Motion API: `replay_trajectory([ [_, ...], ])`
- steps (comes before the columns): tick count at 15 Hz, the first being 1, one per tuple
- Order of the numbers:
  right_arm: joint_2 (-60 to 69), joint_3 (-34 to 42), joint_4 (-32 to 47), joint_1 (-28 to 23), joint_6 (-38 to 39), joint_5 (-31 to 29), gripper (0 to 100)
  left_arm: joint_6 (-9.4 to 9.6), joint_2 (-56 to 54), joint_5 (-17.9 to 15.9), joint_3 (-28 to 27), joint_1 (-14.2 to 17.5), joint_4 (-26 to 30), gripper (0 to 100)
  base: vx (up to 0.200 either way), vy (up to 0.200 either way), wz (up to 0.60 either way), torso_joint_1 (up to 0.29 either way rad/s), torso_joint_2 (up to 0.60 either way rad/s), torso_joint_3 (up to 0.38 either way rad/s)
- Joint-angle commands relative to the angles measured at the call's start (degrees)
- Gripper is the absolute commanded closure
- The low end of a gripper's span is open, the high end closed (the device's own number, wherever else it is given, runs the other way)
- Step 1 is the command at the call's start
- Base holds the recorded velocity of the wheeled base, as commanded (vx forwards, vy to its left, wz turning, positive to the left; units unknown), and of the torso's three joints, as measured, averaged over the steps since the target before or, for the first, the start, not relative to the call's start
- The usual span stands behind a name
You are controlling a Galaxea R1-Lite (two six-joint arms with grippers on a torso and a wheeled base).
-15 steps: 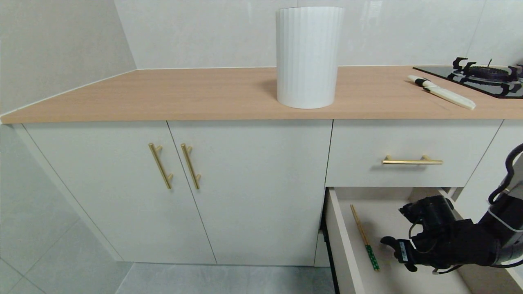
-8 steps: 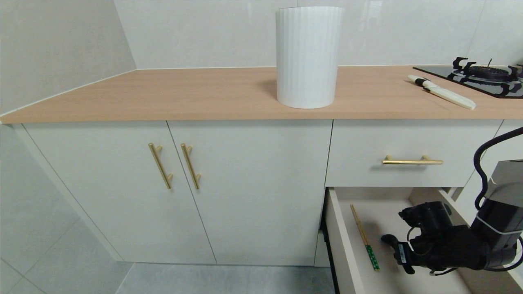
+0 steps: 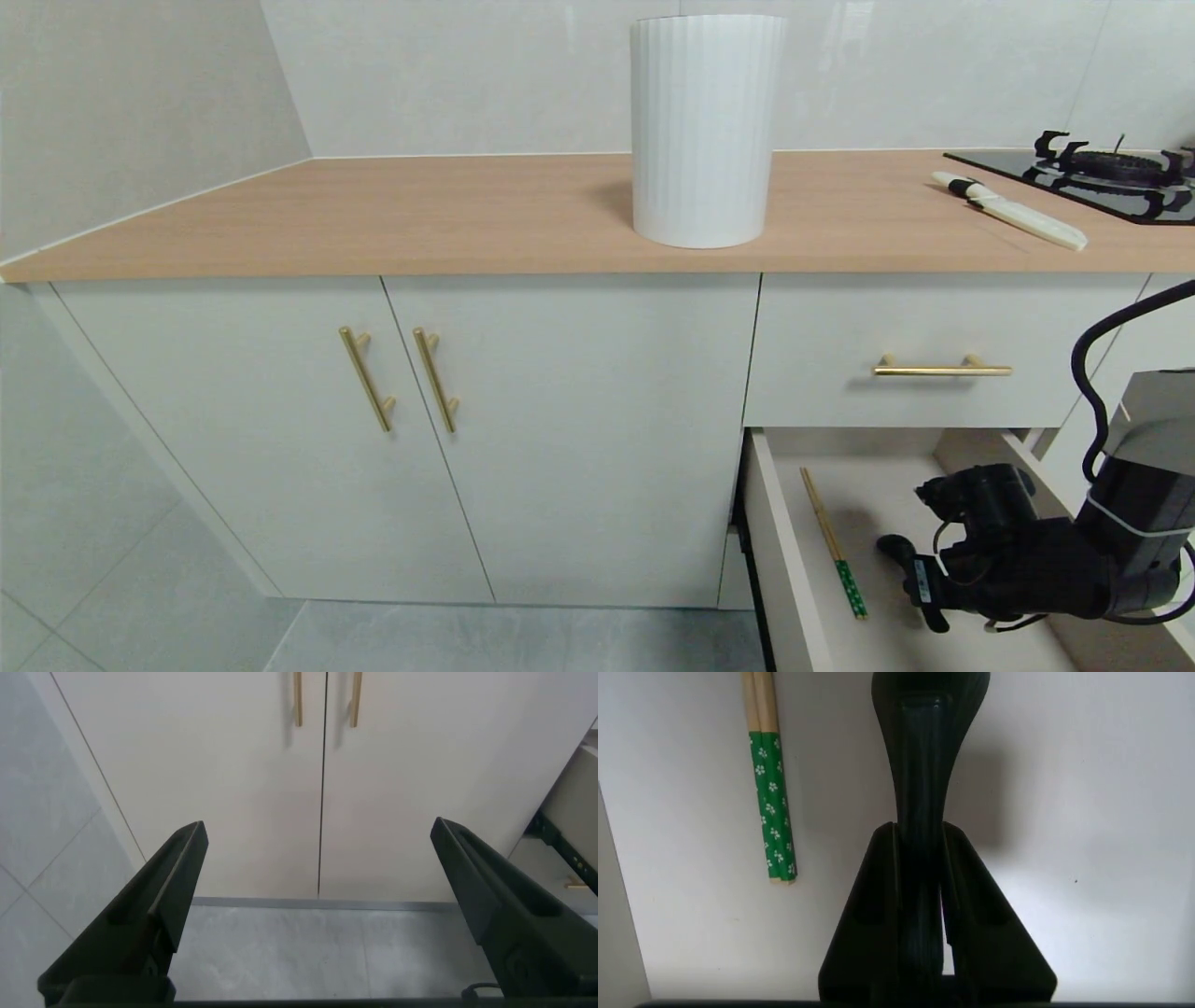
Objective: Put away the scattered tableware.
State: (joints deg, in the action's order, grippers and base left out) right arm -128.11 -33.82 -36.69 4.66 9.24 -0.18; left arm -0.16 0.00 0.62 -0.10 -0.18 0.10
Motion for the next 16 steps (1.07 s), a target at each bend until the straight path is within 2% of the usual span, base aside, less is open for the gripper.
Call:
replay_trajectory([
  [1, 0.14, -0.02, -0.04, 0.0, -0.01, 0.01, 0, -0.02, 0.0, -0.01, 0.01, 0.01, -0.01, 0, 0.0, 0.0, 0.0, 0.0, 0.0, 0.0],
  [6, 4.54, 1.65, -0.04, 0.0, 0.08, 0.01, 0, -0.02, 0.0, -0.01, 0.01, 0.01, -0.01, 0, 0.0, 0.0, 0.0, 0.0, 0.0, 0.0],
  [10, 21.32, 6.83, 0.22, 0.18, 0.16, 0.01, 0, -0.02, 0.0, -0.01, 0.01, 0.01, -0.01, 0, 0.0, 0.0, 0.0, 0.0, 0.0, 0.0],
  [12, 28.36, 8.5, 1.89, 0.18, 0.16, -0.17, 0, -0.02, 0.0, 0.08, 0.01, 0.01, -0.01, 0, 0.0, 0.0, 0.0, 0.0, 0.0, 0.0],
  [13, 35.91, 10.44, 5.58, 0.09, 0.25, -0.52, 0, 0.07, 0.0, -0.01, 0.01, 0.01, -0.01, 0, 0.0, 0.0, 0.0, 0.0, 0.0, 0.0],
  [16, 45.41, 11.05, 12.44, -0.79, 0.16, -0.52, 0, -0.02, 0.0, -0.01, 0.01, 0.01, -0.01, 0, 0.0, 0.0, 0.0, 0.0, 0.0, 0.0],
])
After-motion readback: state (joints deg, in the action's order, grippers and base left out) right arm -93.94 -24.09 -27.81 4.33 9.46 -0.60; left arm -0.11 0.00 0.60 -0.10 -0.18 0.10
